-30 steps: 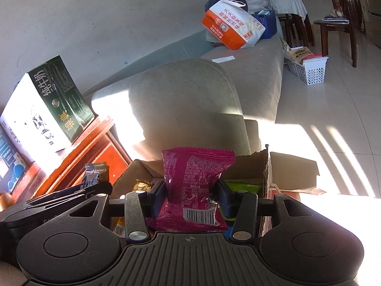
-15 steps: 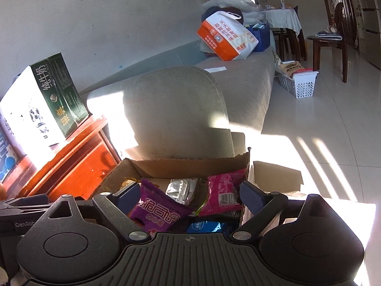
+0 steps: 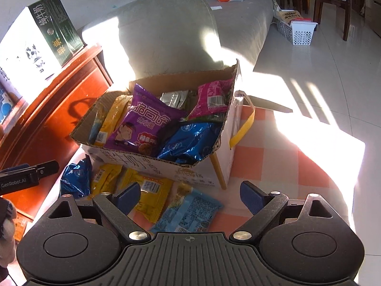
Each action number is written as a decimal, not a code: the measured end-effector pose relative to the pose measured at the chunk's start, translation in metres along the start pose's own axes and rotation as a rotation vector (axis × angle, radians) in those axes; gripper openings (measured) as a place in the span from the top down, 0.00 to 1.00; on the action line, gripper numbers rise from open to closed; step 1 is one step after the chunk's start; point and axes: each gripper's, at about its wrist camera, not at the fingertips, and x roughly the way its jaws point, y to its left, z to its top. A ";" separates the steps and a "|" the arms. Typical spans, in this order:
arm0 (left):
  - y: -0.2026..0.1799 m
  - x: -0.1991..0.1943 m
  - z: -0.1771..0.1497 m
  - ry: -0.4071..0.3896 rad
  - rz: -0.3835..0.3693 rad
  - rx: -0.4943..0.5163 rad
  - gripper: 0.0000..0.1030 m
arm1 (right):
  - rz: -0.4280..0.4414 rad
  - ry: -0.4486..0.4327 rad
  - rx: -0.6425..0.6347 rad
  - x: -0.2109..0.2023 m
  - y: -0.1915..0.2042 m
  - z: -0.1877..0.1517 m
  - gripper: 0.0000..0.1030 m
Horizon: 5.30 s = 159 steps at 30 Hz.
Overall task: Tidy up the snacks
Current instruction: 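Move both open grippers down to the blue bags beside the box, then grasp the dark blue foil bag with the left gripper while the right grasps the light blue bag, then lift both held blue bags and carry them over the box, then open both grippers to drop the blue bags into the box, then move both open grippers down to the two yellow bags on the cloth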
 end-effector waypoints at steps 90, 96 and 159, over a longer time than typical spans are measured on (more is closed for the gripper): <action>-0.049 -0.034 0.016 -0.228 -0.163 0.115 0.37 | 0.186 -0.242 -0.102 -0.038 0.026 0.039 0.53; -0.066 -0.018 0.033 -0.235 -0.182 0.097 0.37 | 0.159 -0.273 -0.046 -0.031 0.017 0.052 0.53; -0.041 0.076 -0.020 0.072 -0.111 0.047 0.04 | 0.256 0.071 -0.341 0.064 0.062 -0.012 0.30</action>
